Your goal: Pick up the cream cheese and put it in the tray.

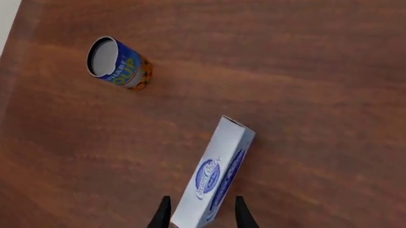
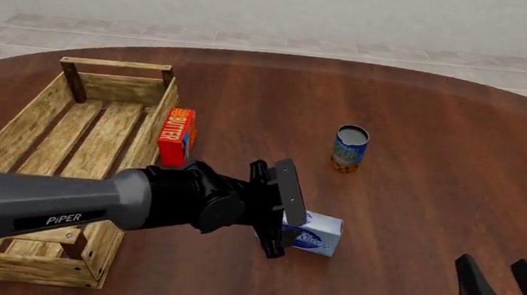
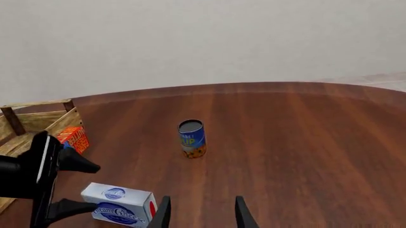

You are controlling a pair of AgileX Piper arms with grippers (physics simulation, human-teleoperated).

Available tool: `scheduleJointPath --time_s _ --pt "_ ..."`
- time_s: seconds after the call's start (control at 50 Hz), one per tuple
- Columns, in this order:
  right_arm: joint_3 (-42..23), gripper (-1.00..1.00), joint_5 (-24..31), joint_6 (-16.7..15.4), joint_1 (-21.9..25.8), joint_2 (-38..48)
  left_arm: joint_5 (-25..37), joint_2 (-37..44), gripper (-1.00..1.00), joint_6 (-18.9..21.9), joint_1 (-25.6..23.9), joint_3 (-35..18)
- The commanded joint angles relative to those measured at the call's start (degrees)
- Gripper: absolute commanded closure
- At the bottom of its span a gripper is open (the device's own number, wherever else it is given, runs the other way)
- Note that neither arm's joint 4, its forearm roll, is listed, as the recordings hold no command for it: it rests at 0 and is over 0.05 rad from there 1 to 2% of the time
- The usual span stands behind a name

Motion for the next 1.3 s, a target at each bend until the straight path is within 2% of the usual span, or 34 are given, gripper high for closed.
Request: scheduleJointPath --time_s 0.02,0.14,0.38,0.6,0.78,1.3 --pt "0.00 -1.00 -0.31 0.04 -0.07 0.57 -0.53 2.14 -1.00 0.51 0.50 -1.03" --pt "0.00 -1.00 -0.38 0.00 0.21 0.68 -1.65 3.28 -1.00 2.25 1.61 -1.17" --pt "0.01 -1.00 -0.41 0.18 0.41 0.72 -3.18 4.81 -1.00 2.22 1.61 -0.84" --pt "0.01 -1.00 -0.77 -0.11 0.40 1.37 -1.64 6.50 -1.00 1.16 1.44 -3.41" --pt "0.01 -1.00 -0.91 -0.11 0.56 1.62 -1.14 7.33 -1.00 0.20 0.63 -2.43" --pt "0.01 -1.00 -1.09 0.42 0.77 1.96 -0.81 11.76 -1.00 0.52 2.93 -4.49"
